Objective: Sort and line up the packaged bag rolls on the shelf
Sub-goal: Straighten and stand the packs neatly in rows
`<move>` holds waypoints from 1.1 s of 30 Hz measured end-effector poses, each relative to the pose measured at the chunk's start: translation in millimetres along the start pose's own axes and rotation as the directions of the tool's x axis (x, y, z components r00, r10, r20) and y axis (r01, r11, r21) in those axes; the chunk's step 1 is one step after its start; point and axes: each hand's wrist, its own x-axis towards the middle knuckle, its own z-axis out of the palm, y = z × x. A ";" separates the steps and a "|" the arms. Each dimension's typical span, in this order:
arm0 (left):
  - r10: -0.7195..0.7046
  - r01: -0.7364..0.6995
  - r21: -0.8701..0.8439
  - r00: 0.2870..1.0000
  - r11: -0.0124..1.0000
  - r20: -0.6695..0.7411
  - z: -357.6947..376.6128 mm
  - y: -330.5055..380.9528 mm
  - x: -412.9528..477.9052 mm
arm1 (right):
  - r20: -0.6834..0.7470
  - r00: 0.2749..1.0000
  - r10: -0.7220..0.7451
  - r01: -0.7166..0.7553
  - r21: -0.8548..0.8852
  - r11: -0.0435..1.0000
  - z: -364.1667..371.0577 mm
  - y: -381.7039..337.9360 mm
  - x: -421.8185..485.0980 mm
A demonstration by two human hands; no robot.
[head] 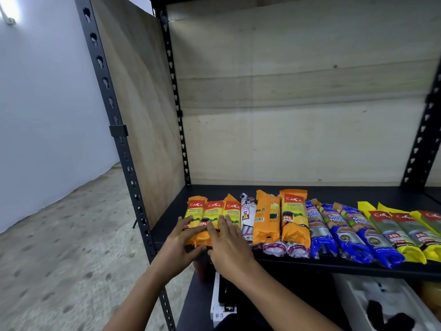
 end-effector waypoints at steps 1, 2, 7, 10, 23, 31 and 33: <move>0.002 -0.002 -0.015 1.000 1.000 -0.002 0.5 1.8 -1.3 | -0.027 1.000 -0.006 0.007 0.049 0.999 -5.9 -0.7 -3.7; 0.015 -0.015 -0.015 1.000 1.000 -0.007 1.3 4.8 -2.5 | -0.072 0.997 -0.013 0.020 0.103 0.994 -13.1 -0.5 -8.3; 0.141 -0.136 0.096 0.989 0.986 -0.041 1.5 41.8 4.6 | -0.336 0.941 0.040 0.017 0.165 0.986 -62.2 26.3 -31.9; 0.208 -0.206 0.101 0.978 0.973 -0.008 7.2 76.9 14.0 | -0.324 0.938 0.124 -0.071 0.168 0.983 -88.7 62.8 -49.0; 0.385 -0.434 0.229 0.894 0.872 0.227 41.3 174.5 60.6 | 0.192 0.946 0.262 -0.293 0.157 0.943 -95.1 150.7 -78.2; 0.292 -0.316 0.184 0.945 0.931 0.146 47.4 171.4 57.0 | 0.065 0.962 0.266 -0.273 0.146 0.951 -84.9 154.4 -78.2; 0.204 -0.232 0.181 0.966 0.956 0.161 47.1 173.3 57.1 | 0.055 0.965 0.255 -0.260 0.137 0.956 -84.7 153.0 -77.1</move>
